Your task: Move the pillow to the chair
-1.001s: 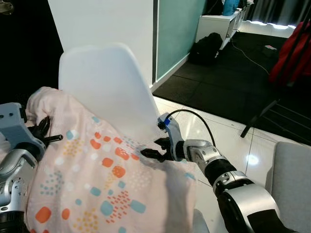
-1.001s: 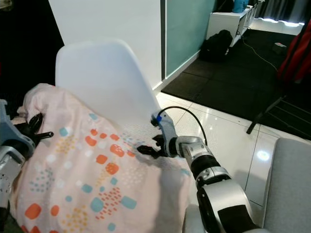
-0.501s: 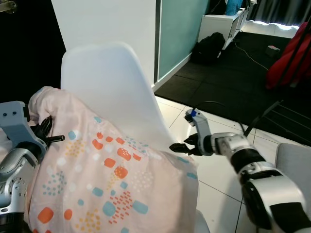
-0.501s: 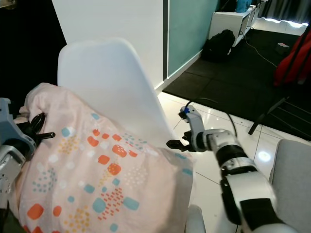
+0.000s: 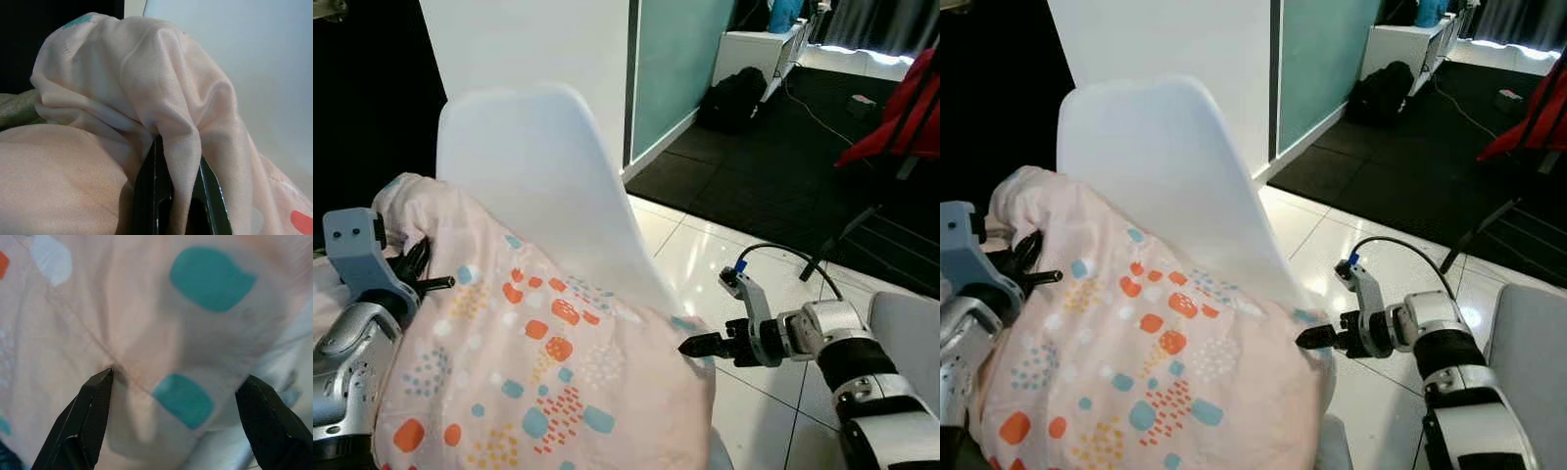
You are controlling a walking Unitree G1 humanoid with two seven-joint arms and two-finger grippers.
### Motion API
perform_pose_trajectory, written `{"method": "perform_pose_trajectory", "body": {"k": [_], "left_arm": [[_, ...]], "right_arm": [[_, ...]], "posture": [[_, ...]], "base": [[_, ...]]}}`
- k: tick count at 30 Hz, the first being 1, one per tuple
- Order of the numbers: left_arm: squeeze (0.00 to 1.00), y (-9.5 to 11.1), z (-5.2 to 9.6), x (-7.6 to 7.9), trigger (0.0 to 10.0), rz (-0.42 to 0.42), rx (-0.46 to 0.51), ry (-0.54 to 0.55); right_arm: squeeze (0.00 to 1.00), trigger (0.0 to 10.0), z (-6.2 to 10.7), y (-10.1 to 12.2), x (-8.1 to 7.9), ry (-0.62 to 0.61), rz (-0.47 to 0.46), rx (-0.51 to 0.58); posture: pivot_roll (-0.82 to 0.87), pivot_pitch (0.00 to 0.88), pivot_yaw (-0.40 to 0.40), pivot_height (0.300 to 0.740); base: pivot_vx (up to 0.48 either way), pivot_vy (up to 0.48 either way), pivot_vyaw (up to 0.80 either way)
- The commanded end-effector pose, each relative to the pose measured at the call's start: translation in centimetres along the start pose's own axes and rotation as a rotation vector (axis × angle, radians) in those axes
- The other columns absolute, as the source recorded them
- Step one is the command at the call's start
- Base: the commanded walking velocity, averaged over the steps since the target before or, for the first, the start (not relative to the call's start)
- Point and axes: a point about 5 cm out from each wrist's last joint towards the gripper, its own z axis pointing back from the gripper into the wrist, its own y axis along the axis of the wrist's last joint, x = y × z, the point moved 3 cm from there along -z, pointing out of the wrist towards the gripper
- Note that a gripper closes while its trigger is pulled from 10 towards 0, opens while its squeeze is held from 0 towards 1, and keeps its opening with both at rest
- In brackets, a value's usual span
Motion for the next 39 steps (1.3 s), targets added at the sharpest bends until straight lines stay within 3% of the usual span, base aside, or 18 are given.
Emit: {"method": "perform_pose_trajectory", "body": {"k": [1,4,16,17,18,22,30,37,39], "left_arm": [[0.00,-0.8,0.0,1.9,10.0,0.010,-0.025,-0.072],[0.00,-0.9,-0.2,2.5,10.0,0.005,-0.032,-0.096],[0.00,-0.5,-0.1,2.8,10.0,0.002,-0.021,-0.105],[0.00,-0.5,-0.1,2.7,10.0,0.002,-0.020,-0.103],[0.00,-0.6,-0.1,2.7,10.0,0.001,-0.020,-0.102],[0.00,-0.6,-0.1,2.8,10.0,0.003,-0.020,-0.102],[0.00,-0.8,-0.2,3.6,10.0,0.006,-0.031,-0.124],[0.00,-0.9,-0.4,4.6,10.0,0.050,-0.024,-0.141],[0.00,-0.5,-0.5,5.8,10.0,0.145,-0.003,-0.161]], "right_arm": [[0.00,10.0,-0.5,-0.7,-0.3,0.020,-0.042,0.005],[0.00,10.0,-1.9,-1.5,0.3,-0.045,-0.099,-0.008],[0.00,10.0,-2.4,-2.8,0.7,-0.118,-0.134,-0.046],[0.00,3.5,-2.6,-2.5,0.9,-0.131,-0.139,-0.004],[0.00,0.0,-2.8,-2.3,1.1,-0.142,-0.160,0.040],[0.00,0.0,-3.1,-1.8,1.2,-0.138,-0.179,0.110],[0.00,0.0,-3.8,-1.8,0.7,-0.139,-0.201,0.108],[0.00,0.0,-3.5,0.8,0.9,-0.157,-0.191,0.290],[0.00,0.0,-2.3,3.6,0.9,-0.186,-0.170,0.456]], "posture": [[-0.12,0.085,-0.058,0.453],[-0.12,0.084,-0.059,0.453],[-0.11,0.092,-0.067,0.453],[-0.11,0.095,-0.066,0.453],[-0.11,0.095,-0.066,0.453],[-0.10,0.102,-0.063,0.453],[-0.10,0.109,-0.067,0.453],[-0.09,0.112,-0.062,0.453],[-0.08,0.114,-0.063,0.453]], "base": [[0.000,0.000,0.00],[0.000,0.000,0.00],[0.000,0.000,0.00],[0.000,0.000,0.00],[0.000,0.000,0.00],[0.000,0.000,0.00],[0.000,0.000,0.00],[0.000,0.000,0.00],[0.000,0.000,0.00]]}}
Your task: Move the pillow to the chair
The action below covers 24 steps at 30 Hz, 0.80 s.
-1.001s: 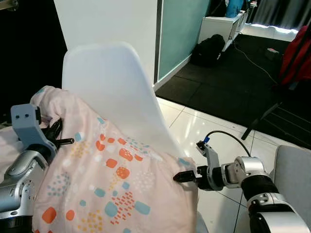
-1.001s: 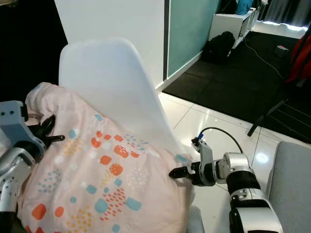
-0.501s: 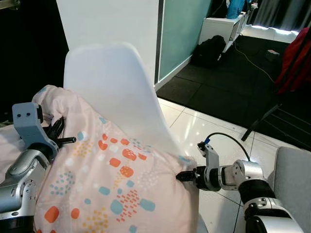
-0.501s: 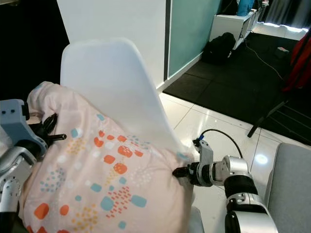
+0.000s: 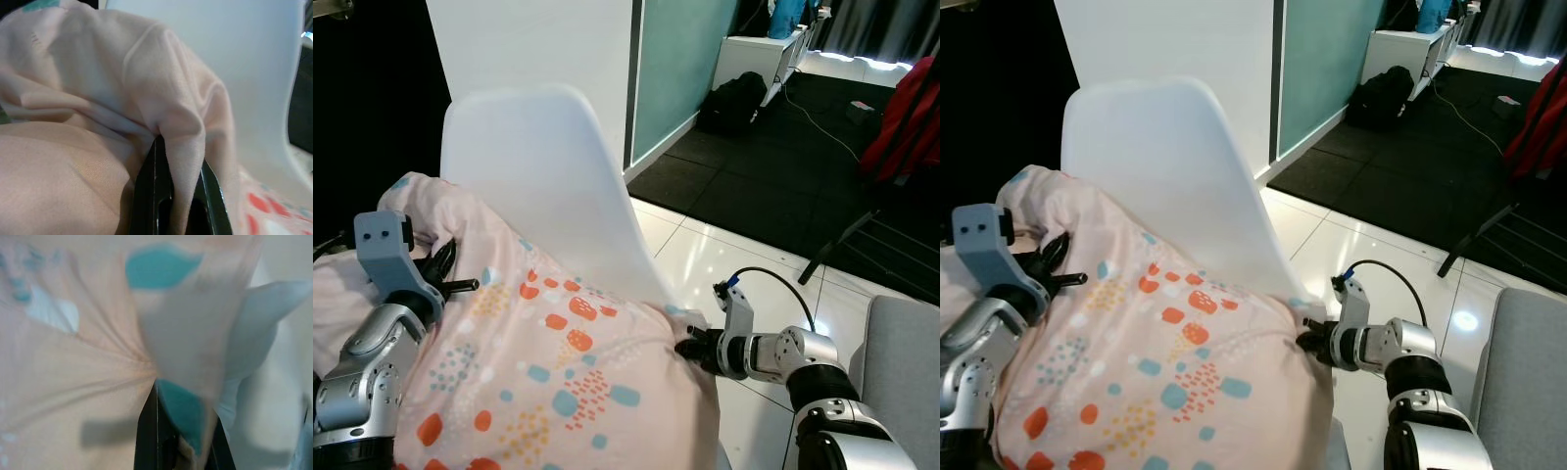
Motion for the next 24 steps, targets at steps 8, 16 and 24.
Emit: {"method": "perform_pose_trajectory", "body": {"k": [8,16,24], "left_arm": [[0.00,0.5,-0.8,5.8,10.0,0.169,0.030,-0.166],[0.00,0.7,-0.8,8.8,10.0,0.235,0.063,-0.172],[0.00,0.7,0.2,6.3,10.0,0.092,0.092,0.088]], "right_arm": [[0.00,0.0,1.4,6.9,-1.7,0.009,-0.015,0.334],[0.00,0.0,2.3,10.2,-3.4,0.001,0.066,0.479],[0.00,0.0,1.3,11.2,-6.9,0.101,0.097,0.563]], "posture": [[-0.08,0.111,-0.064,0.453],[-0.07,0.109,-0.060,0.453],[-0.05,0.101,-0.043,0.453]], "base": [[0.000,0.000,0.00],[0.000,0.000,0.00],[0.000,0.000,0.00]]}}
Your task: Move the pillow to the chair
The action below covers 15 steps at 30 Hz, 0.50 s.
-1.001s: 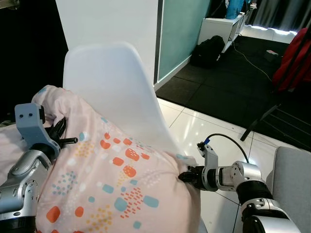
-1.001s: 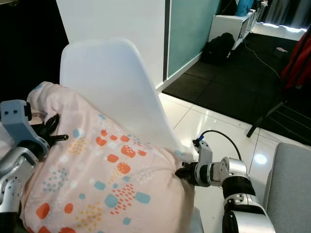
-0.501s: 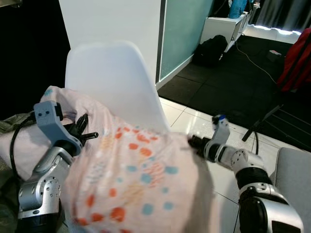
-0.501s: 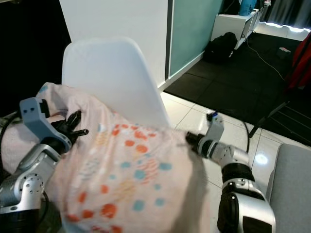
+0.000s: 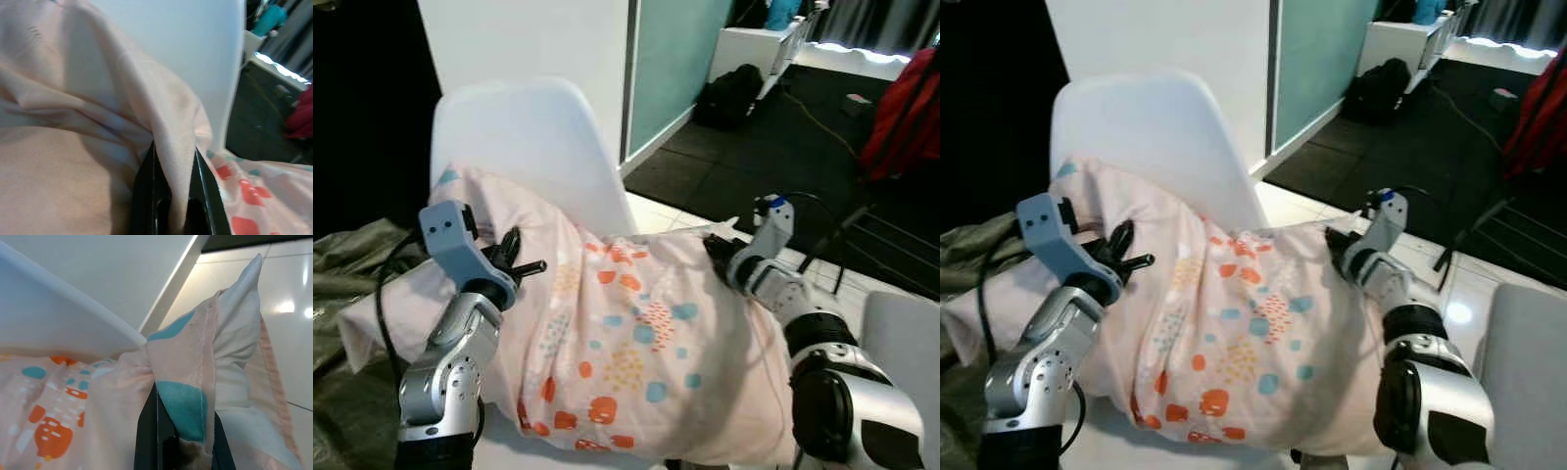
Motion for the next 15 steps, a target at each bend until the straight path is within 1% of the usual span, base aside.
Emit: {"method": "perform_pose_trajectory", "body": {"k": [1,3,4,5,6,8,9,10,11,12,13,14,15], "left_arm": [[0.00,1.2,0.6,-1.0,10.0,-0.094,0.053,0.075],[0.00,1.2,0.6,-1.0,10.0,-0.094,0.053,0.075],[0.00,3.4,1.3,-3.2,10.0,-0.228,0.115,0.212],[0.00,4.5,1.6,-4.0,10.0,-0.284,0.147,0.268],[0.00,4.5,1.6,-4.0,10.0,-0.284,0.147,0.268],[0.00,6.4,2.4,-4.8,10.0,-0.365,0.197,0.351],[0.00,6.4,2.4,-4.8,10.0,-0.365,0.197,0.351],[0.00,7.1,2.8,-5.1,10.0,-0.405,0.218,0.386],[0.00,7.5,3.0,-5.3,10.0,-0.440,0.215,0.413],[0.00,7.5,3.0,-5.3,10.0,-0.440,0.215,0.413],[0.00,7.2,3.2,-5.5,10.0,-0.462,0.191,0.437],[0.00,7.2,3.2,-5.5,10.0,-0.462,0.191,0.437],[0.00,6.6,3.2,-5.5,10.0,-0.450,0.171,0.434]], "right_arm": [[0.00,0.0,-0.8,0.8,-2.8,0.100,0.003,0.048],[0.00,0.0,-0.8,0.8,-2.8,0.100,0.003,0.048],[0.00,0.0,-1.2,0.9,-4.2,0.151,0.010,0.059],[0.00,0.0,-1.3,0.9,-4.7,0.169,0.013,0.061],[0.00,0.0,-1.3,0.9,-4.7,0.169,0.013,0.061],[0.00,0.0,-1.5,0.8,-5.5,0.192,0.018,0.063],[0.00,0.0,-1.5,0.8,-5.5,0.192,0.018,0.063],[0.00,0.0,-1.6,0.6,-5.9,0.202,0.028,0.060],[0.00,0.0,-1.7,0.4,-6.3,0.213,0.035,0.055],[0.00,0.0,-1.7,0.4,-6.3,0.213,0.035,0.055],[0.00,0.0,-1.8,0.1,-6.8,0.227,0.049,0.050],[0.00,0.0,-1.8,0.1,-6.8,0.227,0.049,0.050],[0.00,0.0,-1.8,0.0,-6.9,0.230,0.053,0.050]], "posture": [[-0.05,0.101,-0.043,0.453],[-0.05,0.101,-0.043,0.453],[-0.04,0.097,-0.048,0.453],[-0.04,0.096,-0.049,0.453],[-0.04,0.096,-0.049,0.453],[-0.03,0.094,-0.051,0.453],[-0.03,0.094,-0.051,0.453],[-0.03,0.094,-0.052,0.453],[-0.02,0.094,-0.053,0.453],[-0.02,0.094,-0.053,0.453],[-0.02,0.093,-0.055,0.453],[-0.02,0.093,-0.055,0.453],[-0.02,0.094,-0.054,0.453]], "base": [[0.000,0.000,0.00],[0.000,0.000,0.00],[0.000,0.000,0.00],[0.000,0.000,0.00],[0.000,0.000,0.00],[0.000,0.000,0.00],[0.000,0.000,0.00],[0.000,0.000,0.00],[0.000,0.000,0.00],[0.000,0.000,0.00],[0.000,0.000,0.00],[0.000,0.000,0.00],[0.000,0.000,0.00]]}}
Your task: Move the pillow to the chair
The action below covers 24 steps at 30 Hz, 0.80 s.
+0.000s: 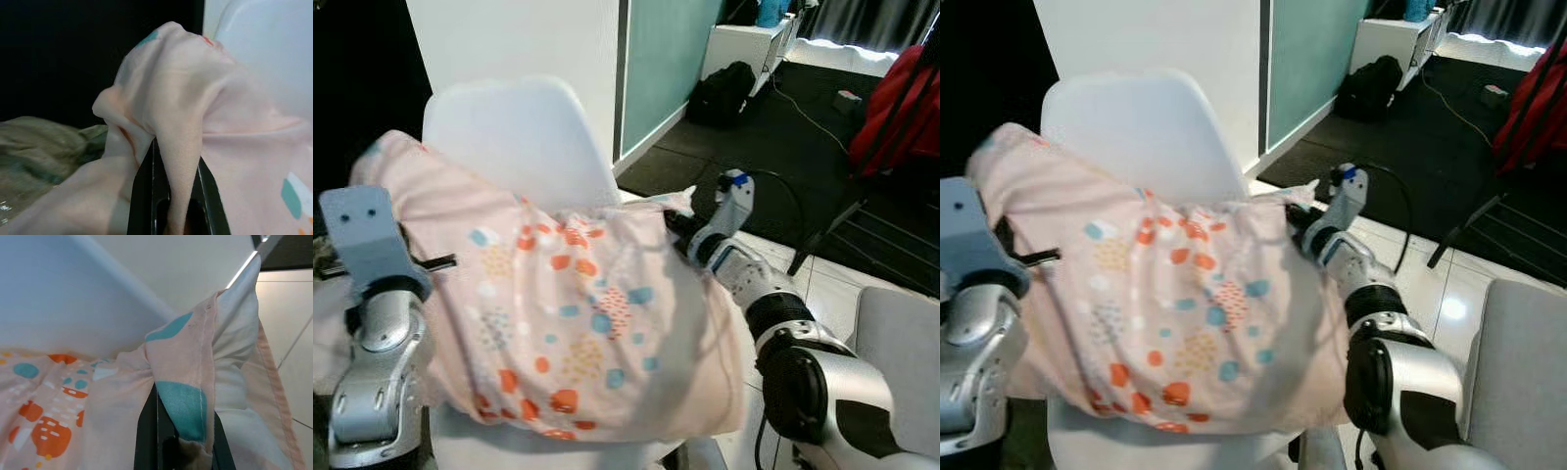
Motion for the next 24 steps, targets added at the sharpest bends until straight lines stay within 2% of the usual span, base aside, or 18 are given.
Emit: {"method": "perform_pose_trajectory", "body": {"k": [1,5,6,7,8,11,12,19,23,24], "left_arm": [[0.00,-0.5,0.5,0.4,10.0,0.002,-0.021,-0.011],[0.00,-3.1,1.2,2.1,10.0,0.046,-0.140,-0.075],[0.00,-3.1,1.2,2.1,10.0,0.046,-0.140,-0.075],[0.00,-4.0,1.5,2.9,10.0,0.073,-0.184,-0.108],[0.33,-4.8,1.9,3.8,10.0,0.101,-0.228,-0.145],[0.33,-5.2,2.2,4.3,10.0,0.119,-0.254,-0.169],[1.00,-5.2,2.4,4.7,10.0,0.125,-0.260,-0.192],[1.00,-4.4,2.1,4.7,10.0,0.113,-0.228,-0.207],[1.00,-3.7,1.5,3.9,10.0,0.063,-0.198,-0.197],[1.00,-3.4,1.1,3.2,10.0,0.036,-0.185,-0.182]], "right_arm": [[0.00,0.0,-0.4,0.3,-1.1,0.039,0.032,0.009],[0.00,0.0,-0.5,0.3,-1.0,0.018,0.094,0.002],[0.00,0.0,-0.5,0.3,-1.0,0.018,0.094,0.002],[0.00,0.0,-0.5,0.3,-0.9,0.009,0.111,0.002],[0.00,0.0,-0.4,0.4,-0.7,-0.008,0.149,0.003],[0.00,0.0,-0.4,0.5,-0.5,-0.019,0.175,0.005],[1.00,10.0,-0.3,0.6,-0.3,-0.031,0.194,0.004],[1.00,10.0,-0.2,0.7,0.0,-0.031,0.219,0.006],[1.00,10.0,-0.2,1.0,0.0,-0.034,0.208,0.017],[1.00,10.0,-0.1,1.1,0.1,-0.036,0.204,0.020]], "posture": [[-0.02,0.096,-0.053,0.453],[-0.03,0.102,-0.051,0.453],[-0.03,0.102,-0.051,0.453],[-0.03,0.102,-0.051,0.453],[-0.03,0.107,-0.050,0.453],[-0.03,0.107,-0.050,0.453],[-0.04,0.110,-0.052,0.453],[-0.04,0.111,-0.049,0.453],[-0.04,0.111,-0.048,0.453],[-0.04,0.110,-0.049,0.453]], "base": [[0.000,0.000,0.00],[0.000,0.000,0.00],[0.000,0.000,0.00],[0.000,0.000,0.00],[0.000,0.000,0.00],[0.000,0.000,0.00],[0.000,0.000,0.00],[0.000,0.000,0.00],[0.000,0.000,0.00],[0.000,0.000,0.00]]}}
